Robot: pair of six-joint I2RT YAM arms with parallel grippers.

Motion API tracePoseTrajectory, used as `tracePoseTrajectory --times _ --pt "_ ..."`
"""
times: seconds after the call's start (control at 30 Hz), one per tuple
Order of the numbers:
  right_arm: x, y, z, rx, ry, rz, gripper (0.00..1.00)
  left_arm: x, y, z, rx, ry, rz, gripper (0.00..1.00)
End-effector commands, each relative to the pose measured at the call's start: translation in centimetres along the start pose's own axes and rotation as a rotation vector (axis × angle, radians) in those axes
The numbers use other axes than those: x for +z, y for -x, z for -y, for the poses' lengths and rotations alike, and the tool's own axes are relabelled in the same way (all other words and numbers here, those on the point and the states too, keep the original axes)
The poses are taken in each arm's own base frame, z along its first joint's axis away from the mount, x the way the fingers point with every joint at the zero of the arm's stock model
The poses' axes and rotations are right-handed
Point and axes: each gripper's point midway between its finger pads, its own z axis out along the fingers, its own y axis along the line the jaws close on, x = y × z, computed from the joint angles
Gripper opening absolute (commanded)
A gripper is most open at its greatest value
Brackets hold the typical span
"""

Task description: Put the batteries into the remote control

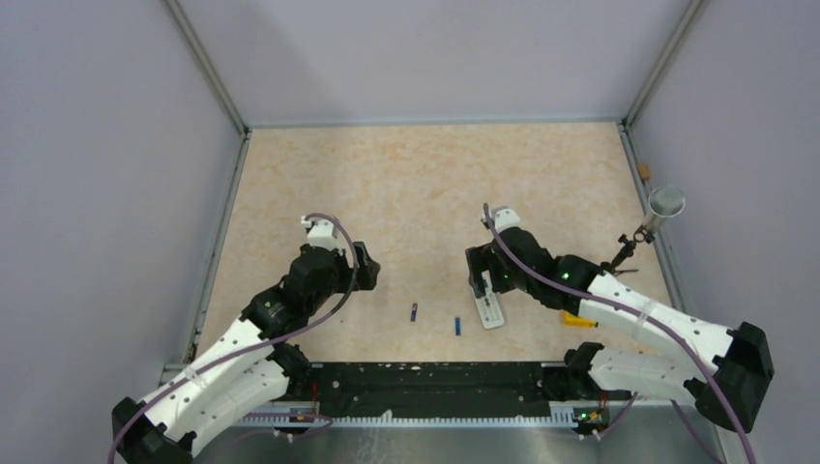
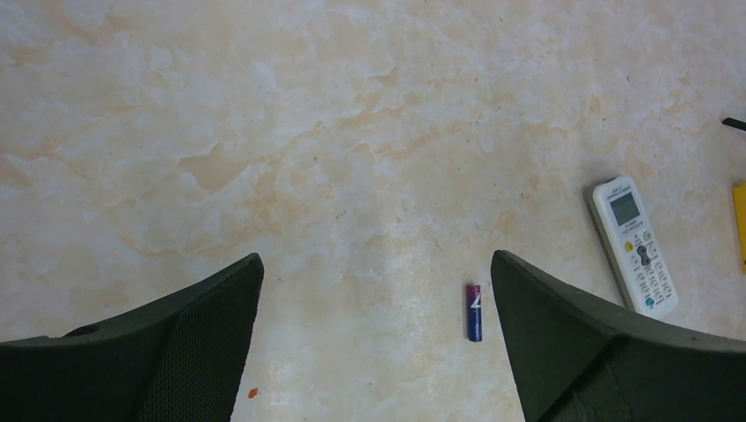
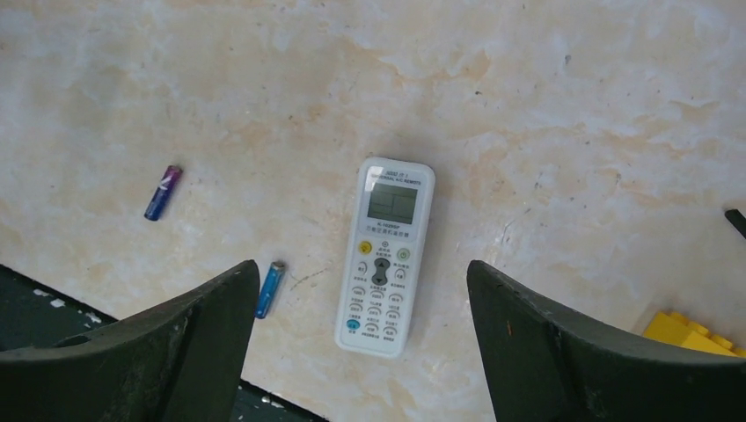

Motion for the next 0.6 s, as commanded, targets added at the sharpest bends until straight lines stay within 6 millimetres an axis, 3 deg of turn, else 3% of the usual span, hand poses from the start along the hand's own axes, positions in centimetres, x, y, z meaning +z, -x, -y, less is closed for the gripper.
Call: tracePoseTrajectory --times 0.0,0.57 --pt "0.3 -0.4 0.6 0.039 -0.077 -0.036 0.85 0.1 -0.6 0.2 -0.027 -0.020 -0.008 0.99" --pt "3.6 -7.1 0.5 0.088 -0.086 -0.217 0.84 0.5 -1.8 0.4 -0.020 -0.046 -0.042 0.99"
